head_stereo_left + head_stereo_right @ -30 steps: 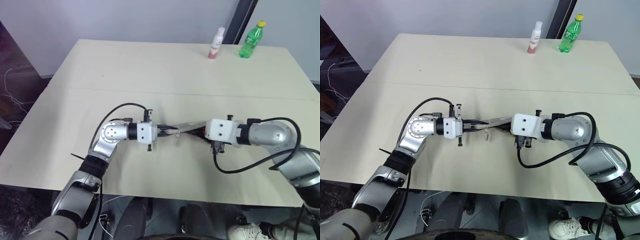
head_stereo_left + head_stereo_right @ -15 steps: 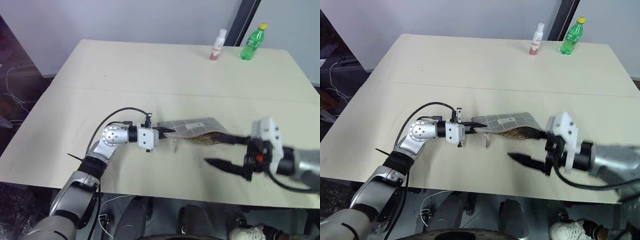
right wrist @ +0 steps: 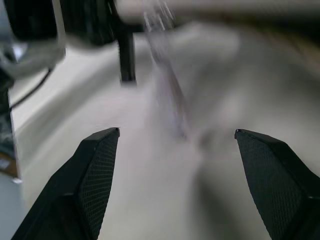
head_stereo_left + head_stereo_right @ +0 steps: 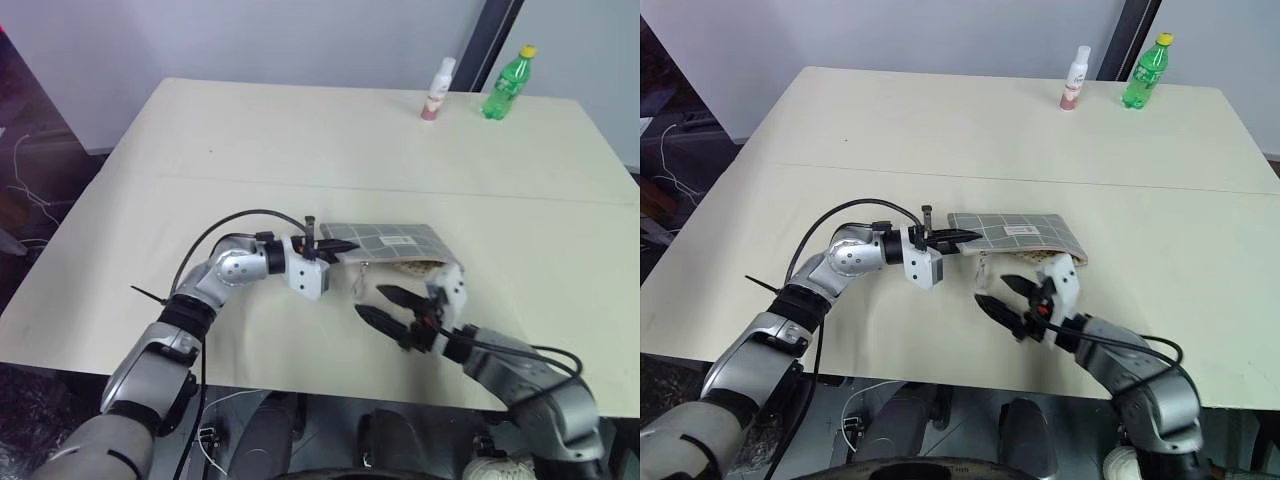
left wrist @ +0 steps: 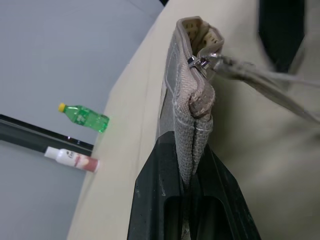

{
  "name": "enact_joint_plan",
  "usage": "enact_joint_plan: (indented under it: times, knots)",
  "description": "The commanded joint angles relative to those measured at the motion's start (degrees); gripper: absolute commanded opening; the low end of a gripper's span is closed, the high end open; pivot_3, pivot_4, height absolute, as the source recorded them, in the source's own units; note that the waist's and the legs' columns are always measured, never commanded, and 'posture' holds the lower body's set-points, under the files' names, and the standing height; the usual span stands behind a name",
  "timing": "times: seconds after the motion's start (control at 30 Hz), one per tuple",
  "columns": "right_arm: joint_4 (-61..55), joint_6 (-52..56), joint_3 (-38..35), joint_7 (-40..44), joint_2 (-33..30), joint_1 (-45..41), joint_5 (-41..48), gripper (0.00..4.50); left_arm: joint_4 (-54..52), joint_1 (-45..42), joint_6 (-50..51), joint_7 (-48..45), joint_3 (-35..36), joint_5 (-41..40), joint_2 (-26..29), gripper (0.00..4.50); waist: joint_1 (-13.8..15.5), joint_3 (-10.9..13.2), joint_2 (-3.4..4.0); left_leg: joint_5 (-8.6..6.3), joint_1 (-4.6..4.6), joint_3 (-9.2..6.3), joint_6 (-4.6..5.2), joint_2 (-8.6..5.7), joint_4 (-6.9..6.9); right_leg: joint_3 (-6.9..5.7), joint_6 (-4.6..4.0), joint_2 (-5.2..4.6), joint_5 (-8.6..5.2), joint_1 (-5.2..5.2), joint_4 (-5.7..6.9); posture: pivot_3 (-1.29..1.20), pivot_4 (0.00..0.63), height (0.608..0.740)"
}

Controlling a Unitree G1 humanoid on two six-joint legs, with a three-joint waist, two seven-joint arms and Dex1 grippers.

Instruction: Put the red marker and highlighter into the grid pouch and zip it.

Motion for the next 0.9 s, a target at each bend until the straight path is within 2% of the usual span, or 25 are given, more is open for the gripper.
enact_joint_plan:
  times: [0.03, 0.37, 0.47, 0.63, 0.67, 0.73, 0.9]
  knots:
    - [0.00, -0.97, 1.39, -1.71, 2.49, -2.18, 0.37, 3.83, -1.01, -0.90, -0.65, 1.91, -0.27, 0.05, 0.33, 0.00, 0.13, 0.00, 0.00, 0.00, -0.01, -0.01, 0.00, 0.00, -0.01, -0.01, 0.00, 0.07, 0.00, -0.01, 0.02, 0.00, 0.150, 0.740]
    - [3.79, -0.07, 2.18, -4.03, 7.33, -7.81, 2.16, 3.83, -2.22, 0.01, 0.68, 2.06, -1.39, -1.17, 0.70, 0.00, 0.03, 0.00, 0.00, 0.09, -0.04, 0.03, -0.13, 0.02, 0.05, 0.10, 0.00, 0.15, 0.00, -0.29, 0.54, 0.00, 0.150, 0.740]
    - [4.27, -0.37, 2.18, -4.22, 7.83, -7.59, 2.58, 3.03, -2.54, 0.28, 1.21, 2.06, -1.42, -1.41, 0.57, 0.00, -0.01, 0.00, 0.00, 0.09, -0.09, 0.07, -0.12, 0.01, 0.05, 0.16, 0.00, 0.15, 0.00, -0.36, 0.54, 0.00, 0.150, 0.740]
    - [2.83, -0.04, 1.21, -3.12, 4.25, -5.04, 1.79, 0.38, -2.38, 0.46, 1.82, 2.23, -1.23, -1.68, 0.64, 0.00, 0.08, 0.00, 0.00, 0.10, -0.14, 0.13, -0.12, 0.02, 0.04, 0.23, 0.00, 0.17, 0.00, -0.46, 0.57, 0.00, 0.150, 0.740]
    - [2.75, -0.23, 0.96, -2.92, 3.39, -4.73, 1.58, 0.08, -2.40, 0.46, 1.89, 2.20, -1.21, -1.77, 0.67, 0.00, 0.06, 0.00, 0.00, 0.10, -0.14, 0.14, -0.12, 0.01, 0.04, 0.25, 0.00, 0.16, 0.00, -0.46, 0.57, 0.00, 0.150, 0.740]
    - [2.71, -0.73, -0.13, -2.10, 0.65, -3.68, 1.01, 0.08, -2.35, 0.65, 2.40, 1.73, -1.08, -2.59, 0.72, 0.00, 0.01, 0.00, 0.00, 0.09, -0.14, 0.17, -0.12, 0.02, 0.05, 0.28, 0.00, 0.16, 0.00, -0.47, 0.58, 0.00, 0.150, 0.740]
    - [4.47, -3.32, -10.17, 3.25, -11.92, 1.81, -0.51, 0.08, -1.05, 0.91, 2.49, 0.16, -1.01, -4.63, 1.93, 0.00, 0.29, 0.00, 0.00, 0.09, -0.17, 0.20, -0.11, -0.01, 0.06, 0.29, 0.00, 0.12, 0.00, -0.46, 0.54, 0.00, 0.150, 0.740]
